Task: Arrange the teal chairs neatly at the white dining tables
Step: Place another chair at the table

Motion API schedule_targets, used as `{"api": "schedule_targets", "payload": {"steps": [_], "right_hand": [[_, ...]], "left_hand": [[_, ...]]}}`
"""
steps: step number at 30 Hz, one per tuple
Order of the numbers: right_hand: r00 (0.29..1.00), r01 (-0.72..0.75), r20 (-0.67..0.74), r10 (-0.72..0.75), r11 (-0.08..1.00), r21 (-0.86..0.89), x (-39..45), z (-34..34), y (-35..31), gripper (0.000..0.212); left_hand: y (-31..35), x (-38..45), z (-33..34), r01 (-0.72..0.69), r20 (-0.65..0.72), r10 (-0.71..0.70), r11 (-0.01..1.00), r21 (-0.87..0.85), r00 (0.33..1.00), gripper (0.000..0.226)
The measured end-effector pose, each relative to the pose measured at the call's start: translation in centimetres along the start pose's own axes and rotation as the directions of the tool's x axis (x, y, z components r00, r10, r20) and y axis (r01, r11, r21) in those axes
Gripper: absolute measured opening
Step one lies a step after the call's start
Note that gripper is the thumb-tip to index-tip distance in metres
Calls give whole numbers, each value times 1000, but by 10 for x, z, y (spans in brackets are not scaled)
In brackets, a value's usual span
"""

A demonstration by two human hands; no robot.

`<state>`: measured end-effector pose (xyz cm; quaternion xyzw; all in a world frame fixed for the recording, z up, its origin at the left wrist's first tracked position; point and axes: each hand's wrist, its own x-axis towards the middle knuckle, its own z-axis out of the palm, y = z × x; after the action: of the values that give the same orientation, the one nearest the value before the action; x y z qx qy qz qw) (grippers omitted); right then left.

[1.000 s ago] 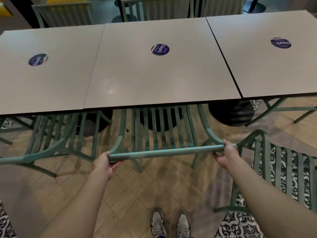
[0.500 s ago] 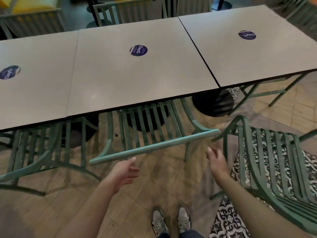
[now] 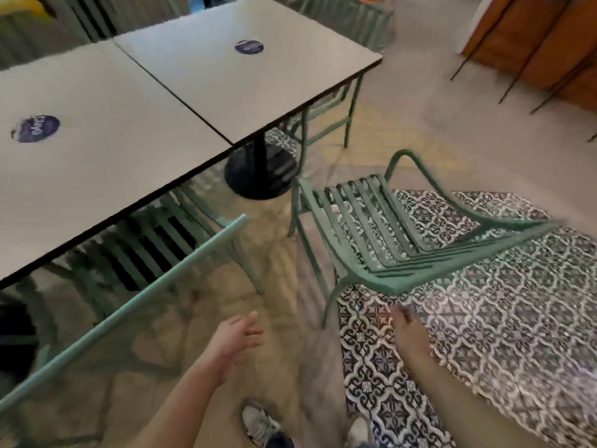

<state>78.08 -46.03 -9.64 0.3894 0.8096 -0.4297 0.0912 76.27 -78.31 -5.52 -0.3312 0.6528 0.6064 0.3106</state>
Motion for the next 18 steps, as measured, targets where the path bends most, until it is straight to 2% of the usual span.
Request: {"api": "schedule_targets", "payload": {"steps": [2, 4, 7, 10, 13, 15, 18], "right_hand": [[998, 52, -29, -52, 999, 4, 5, -27, 3, 53], [989, 140, -43, -140, 990, 2, 11, -60, 8, 57], [965, 257, -31, -259, 965, -54, 26, -117, 15, 53], [924, 376, -25, -382, 917, -137, 42, -178, 15, 49], [879, 465, 0, -476, 859, -217, 61, -236, 13, 46], [858, 501, 42, -512, 815, -293, 72, -265, 13, 45], [821, 556, 108, -561, 742, -376, 97, -284, 18, 49]], "left_hand": [[18, -5, 37, -112, 16, 111, 989, 96, 994, 17], [39, -13, 81, -263, 66, 255, 926, 270, 965, 14], [68, -30, 157, -423, 128, 445, 667, 613, 886, 21], [83, -54, 229, -447, 181, 538, 417, 792, 823, 30], [90, -69, 292, -425, 222, 619, 201, 883, 753, 17], [91, -76, 326, -429, 270, 659, 88, 899, 702, 16], [89, -64, 367, -446, 345, 697, -40, 894, 629, 34]]}}
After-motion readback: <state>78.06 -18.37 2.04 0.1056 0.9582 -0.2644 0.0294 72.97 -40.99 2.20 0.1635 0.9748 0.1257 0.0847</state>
